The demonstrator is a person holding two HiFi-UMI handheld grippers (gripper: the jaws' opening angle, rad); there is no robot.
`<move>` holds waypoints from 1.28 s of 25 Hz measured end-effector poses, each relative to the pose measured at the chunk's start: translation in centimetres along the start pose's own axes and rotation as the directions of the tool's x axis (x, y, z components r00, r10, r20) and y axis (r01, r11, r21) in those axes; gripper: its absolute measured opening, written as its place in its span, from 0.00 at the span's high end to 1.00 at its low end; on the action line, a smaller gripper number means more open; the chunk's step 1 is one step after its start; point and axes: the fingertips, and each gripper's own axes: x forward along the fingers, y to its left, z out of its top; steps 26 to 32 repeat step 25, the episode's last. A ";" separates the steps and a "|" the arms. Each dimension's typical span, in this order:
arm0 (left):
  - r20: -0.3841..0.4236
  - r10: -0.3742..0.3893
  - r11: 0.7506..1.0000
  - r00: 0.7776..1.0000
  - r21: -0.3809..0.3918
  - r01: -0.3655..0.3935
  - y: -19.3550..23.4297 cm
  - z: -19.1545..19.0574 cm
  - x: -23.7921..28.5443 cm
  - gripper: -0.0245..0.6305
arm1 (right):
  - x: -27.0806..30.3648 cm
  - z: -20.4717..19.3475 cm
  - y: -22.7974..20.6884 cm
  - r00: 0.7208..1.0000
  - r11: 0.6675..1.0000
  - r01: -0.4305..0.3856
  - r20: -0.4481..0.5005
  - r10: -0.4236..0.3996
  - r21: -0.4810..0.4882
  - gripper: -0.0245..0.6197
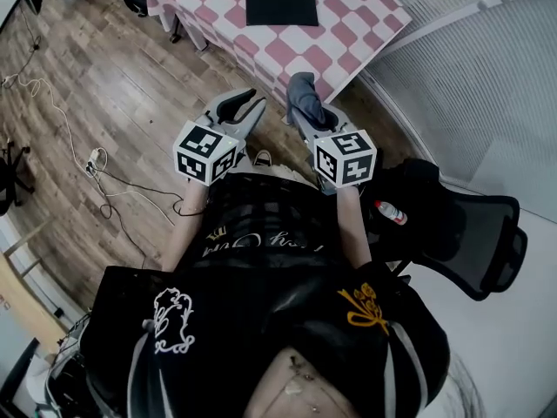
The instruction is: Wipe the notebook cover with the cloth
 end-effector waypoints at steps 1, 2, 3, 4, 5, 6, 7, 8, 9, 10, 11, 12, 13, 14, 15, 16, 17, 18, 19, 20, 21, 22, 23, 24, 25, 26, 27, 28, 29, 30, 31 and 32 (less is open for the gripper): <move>0.000 0.003 1.000 1.000 0.001 -0.003 -0.3 -0.3 -0.1 0.81 | -0.1 -0.3 0.1 1.000 1.000 -0.005 0.000 0.005 -0.005 0.80; 0.000 0.007 1.000 1.000 0.003 -0.007 -0.5 -0.4 -0.2 0.81 | -0.2 -0.4 0.2 1.000 1.000 -0.009 0.001 0.009 -0.009 0.80; 0.002 0.011 1.000 1.000 0.005 -0.011 -0.7 -0.4 -0.3 0.81 | -0.3 -0.5 0.3 1.000 1.000 -0.013 0.003 0.013 -0.012 0.80; 0.005 0.014 1.000 1.000 0.007 -0.014 -0.8 -0.4 -0.5 0.81 | -0.4 -0.4 0.4 1.000 1.000 -0.016 0.005 0.016 -0.014 0.80; 0.008 0.015 1.000 1.000 0.009 -0.015 -1.0 -0.3 -0.5 0.81 | -0.4 -0.4 0.5 1.000 1.000 -0.018 0.008 0.018 -0.016 0.80; 0.010 0.016 1.000 1.000 0.011 -0.016 -1.1 -0.3 -0.6 0.81 | -0.5 -0.4 0.5 1.000 1.000 -0.020 0.011 0.020 -0.018 0.80; 0.010 0.015 1.000 1.000 0.013 -0.015 -1.3 -0.3 -0.5 0.81 | -0.5 -0.4 0.5 1.000 1.000 -0.021 0.014 0.021 -0.020 0.80; 0.008 0.014 1.000 1.000 0.016 -0.014 -1.4 -0.4 -0.4 0.81 | -0.6 -0.3 0.4 1.000 1.000 -0.022 0.016 0.022 -0.021 0.80; 0.006 0.012 1.000 1.000 0.018 -0.013 -1.5 -0.4 -0.3 0.81 | -0.6 -0.3 0.4 1.000 0.999 -0.022 0.017 0.023 -0.023 0.80; 0.004 0.010 1.000 1.000 0.021 -0.010 -1.6 -0.5 -0.2 0.81 | -0.6 -0.3 0.4 1.000 0.999 -0.022 0.019 0.023 -0.024 0.80; 0.003 0.007 1.000 1.000 0.025 -0.007 -1.7 -0.4 -0.2 0.81 | -0.6 -0.3 0.3 1.000 0.999 -0.022 0.021 0.022 -0.024 0.80; 0.004 0.004 1.000 1.000 0.029 -0.004 -1.9 -0.4 -0.2 0.81 | -0.6 -0.2 0.3 1.000 1.000 -0.020 0.023 0.021 -0.024 0.80; 0.004 0.000 0.999 1.000 0.034 0.000 -2.0 -0.2 -0.2 0.81 | -0.7 -0.2 0.3 1.000 1.000 -0.018 0.025 0.018 -0.023 0.80; 0.005 -0.004 0.999 1.000 0.038 0.004 -2.2 -0.1 -0.2 0.81 | -0.8 -0.3 0.3 1.000 1.000 -0.015 0.026 0.015 -0.021 0.80; 0.006 -0.008 0.999 1.000 0.041 0.008 -2.3 0.0 -0.1 0.81 | -1.0 -0.3 0.2 1.000 1.000 -0.011 0.027 0.011 -0.018 0.80; 0.008 -0.010 0.999 1.000 0.043 0.010 -2.4 0.2 -0.1 0.81 | -1.0 -0.2 0.1 1.000 1.000 -0.007 0.029 0.007 -0.016 0.80; 0.010 -0.011 0.999 1.000 0.044 0.011 -2.4 0.3 -0.1 0.81 | -1.1 -0.2 -0.1 1.000 1.000 -0.004 0.031 0.004 -0.014 0.80; 0.011 -0.011 0.999 1.000 0.044 0.010 -2.3 0.4 0.0 0.81 | -1.1 -0.1 -0.2 0.999 1.000 -0.002 0.034 0.002 -0.011 0.80; 0.013 -0.010 0.999 1.000 0.045 0.009 -2.3 0.5 0.0 0.81 | -1.2 0.1 -0.4 0.999 1.000 0.000 0.038 0.000 -0.008 0.80; 0.013 -0.009 0.999 1.000 0.046 0.008 -2.2 0.6 0.0 0.81 | -1.3 0.2 -0.6 0.999 1.000 0.003 0.042 -0.003 -0.006 0.80; 0.014 -0.008 0.999 1.000 0.047 0.007 -2.2 0.7 0.1 0.81 | -1.4 0.4 -0.8 0.999 1.000 0.007 0.045 -0.007 -0.004 0.80; 0.015 -0.007 0.999 1.000 0.048 0.007 -2.1 0.8 0.2 0.81 | -1.5 0.5 -1.1 0.999 1.000 0.012 0.048 -0.012 -0.002 0.80; 0.016 -0.007 0.999 1.000 0.049 0.007 -2.1 0.9 0.4 0.81 | -1.5 0.6 -1.3 0.999 1.000 0.017 0.051 -0.017 -0.001 0.80; 0.017 -0.007 0.999 1.000 0.049 0.007 -2.1 0.9 0.5 0.81 | -1.6 0.6 -1.6 0.998 1.000 0.021 0.054 -0.021 -0.001 0.80; 0.018 -0.008 0.999 1.000 0.050 0.007 -2.0 0.9 0.7 0.81 | -1.7 0.7 -1.9 0.998 1.000 0.026 0.057 -0.026 0.000 0.80; 0.018 -0.008 0.999 1.000 0.050 0.007 -2.0 0.9 0.7 0.81 | -1.7 0.7 -1.9 0.998 1.000 0.026 0.057 -0.026 0.000 0.80; 0.018 -0.008 0.999 1.000 0.050 0.007 -2.0 0.9 0.7 0.81 | -1.7 0.7 -1.9 0.998 1.000 0.026 0.057 -0.026 0.000 0.80; 0.018 -0.008 0.999 1.000 0.050 0.007 -2.0 0.9 0.7 0.81 | -1.7 0.7 -1.9 0.998 1.000 0.026 0.057 -0.026 0.000 0.80; 0.018 -0.008 0.999 1.000 0.050 0.007 -2.0 0.9 0.7 0.81 | -1.7 0.7 -1.9 0.998 1.000 0.026 0.057 -0.026 0.000 0.80; 0.018 -0.008 0.999 1.000 0.050 0.007 -2.0 0.9 0.7 0.81 | -1.7 0.7 -1.9 0.998 1.000 0.026 0.057 -0.026 0.000 0.80; 0.018 -0.008 0.999 1.000 0.050 0.007 -2.0 0.9 0.7 0.81 | -1.7 0.7 -1.9 0.998 1.000 0.026 0.057 -0.026 0.000 0.80; 0.018 -0.008 0.999 1.000 0.050 0.007 -2.0 0.9 0.7 0.81 | -1.7 0.7 -1.9 0.998 1.000 0.026 0.057 -0.026 0.000 0.80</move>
